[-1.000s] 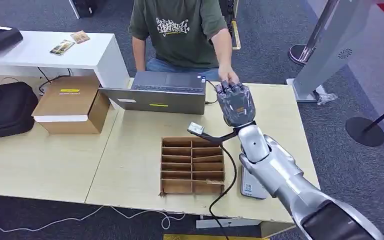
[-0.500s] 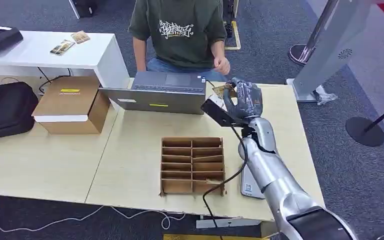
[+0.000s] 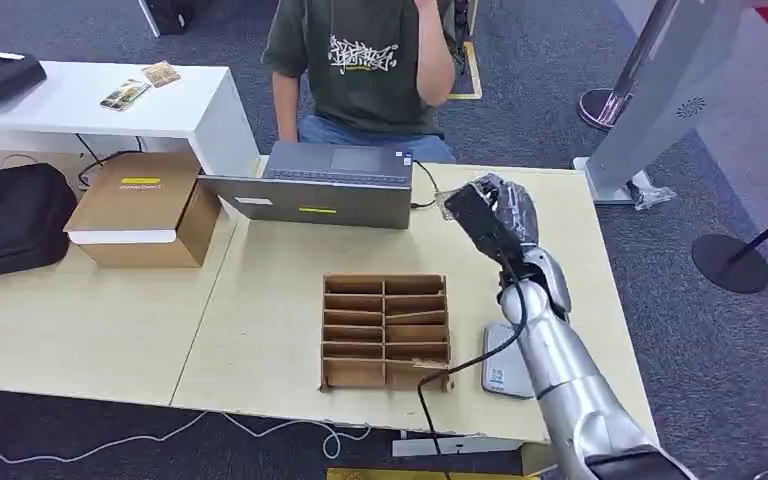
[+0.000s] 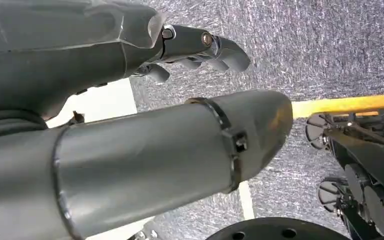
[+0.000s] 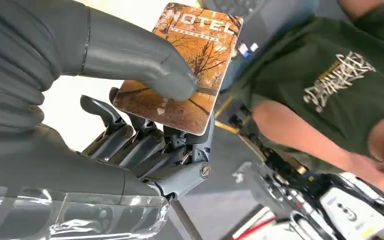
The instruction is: Pass the card to the sensor for recognition and then transmit it.
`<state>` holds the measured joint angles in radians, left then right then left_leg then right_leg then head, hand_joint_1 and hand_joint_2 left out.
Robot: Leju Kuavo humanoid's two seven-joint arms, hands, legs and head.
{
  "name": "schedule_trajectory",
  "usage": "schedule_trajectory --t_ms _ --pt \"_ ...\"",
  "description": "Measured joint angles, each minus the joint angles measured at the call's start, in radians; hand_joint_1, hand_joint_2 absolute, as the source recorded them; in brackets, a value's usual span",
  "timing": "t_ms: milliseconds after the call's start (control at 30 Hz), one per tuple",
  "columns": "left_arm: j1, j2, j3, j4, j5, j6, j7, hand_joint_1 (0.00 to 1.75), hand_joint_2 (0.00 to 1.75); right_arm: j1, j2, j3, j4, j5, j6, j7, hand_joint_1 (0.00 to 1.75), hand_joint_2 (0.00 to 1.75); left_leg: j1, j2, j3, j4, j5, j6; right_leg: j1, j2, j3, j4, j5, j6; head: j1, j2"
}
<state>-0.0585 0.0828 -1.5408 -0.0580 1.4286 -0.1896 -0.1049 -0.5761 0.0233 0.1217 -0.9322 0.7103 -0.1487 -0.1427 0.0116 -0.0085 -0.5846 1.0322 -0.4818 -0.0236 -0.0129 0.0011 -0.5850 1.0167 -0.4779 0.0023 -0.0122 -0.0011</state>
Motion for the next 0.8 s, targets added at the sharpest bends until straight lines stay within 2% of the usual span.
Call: schedule_trajectory --t_ms 133,267,633,800 --pt "0.000 -0.001 0.000 0.000 0.001 0.001 0.000 0.00 0.00 0.080 -0.034 -0.022 -0.085 -0.032 0.009 0.012 1.75 1.75 0.000 0.000 0.000 0.000 -0.001 0.000 0.000 0.000 0.000 -0.001 0.000 0.000 0.000 0.000" --pt "0.001 -0.002 0.000 0.000 0.002 0.002 0.000 0.00 0.00 0.212 -0.058 -0.069 -0.223 -0.035 0.007 0.036 1.75 1.75 0.000 -0.001 -0.001 0.000 -0.002 0.001 0.000 -0.001 0.000 -0.001 -0.001 0.001 0.000 0.000" --pt "0.001 -0.016 0.000 0.000 0.013 0.013 0.000 0.00 0.00 0.484 -0.061 -0.174 -0.497 -0.032 0.022 0.085 1.75 1.75 0.000 -0.001 -0.001 0.000 -0.003 0.001 0.000 -0.001 0.000 -0.001 -0.002 0.001 0.000 0.000" --pt "-0.001 -0.019 0.000 0.000 0.014 0.018 0.000 0.00 0.00 0.583 -0.041 -0.214 -0.605 -0.016 0.049 0.111 1.75 1.75 0.000 0.000 -0.001 0.000 -0.003 0.001 0.000 -0.001 0.000 -0.001 -0.002 0.001 0.000 0.000"
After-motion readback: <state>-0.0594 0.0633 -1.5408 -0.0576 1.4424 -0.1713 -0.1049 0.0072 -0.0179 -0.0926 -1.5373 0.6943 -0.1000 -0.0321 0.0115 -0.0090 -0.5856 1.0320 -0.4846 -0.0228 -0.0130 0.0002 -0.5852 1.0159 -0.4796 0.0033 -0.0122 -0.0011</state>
